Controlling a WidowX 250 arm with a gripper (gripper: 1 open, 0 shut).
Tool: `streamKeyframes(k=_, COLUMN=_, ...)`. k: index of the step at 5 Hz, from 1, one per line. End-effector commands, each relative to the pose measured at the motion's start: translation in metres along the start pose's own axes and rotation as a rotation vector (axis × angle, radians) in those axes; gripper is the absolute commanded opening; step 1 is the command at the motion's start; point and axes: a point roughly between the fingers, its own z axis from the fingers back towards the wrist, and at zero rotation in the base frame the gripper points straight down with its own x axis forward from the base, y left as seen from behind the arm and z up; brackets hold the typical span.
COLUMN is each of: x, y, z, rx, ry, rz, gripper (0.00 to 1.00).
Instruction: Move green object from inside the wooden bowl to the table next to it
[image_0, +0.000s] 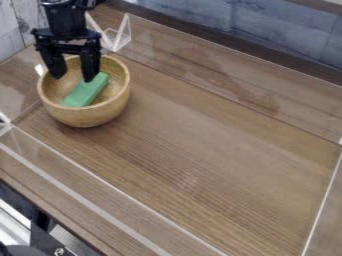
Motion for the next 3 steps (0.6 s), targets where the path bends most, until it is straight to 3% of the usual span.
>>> streamKeyframes(k=1, x=0.014, y=0.015, z=0.019, rx=0.022, ry=-0.060, rz=0.042, gripper=1.00)
streamKeyframes(k=3, x=0.018, y=-0.004, z=0.012, rx=0.009, ry=-0.051, rz=0.111, gripper=1.00)
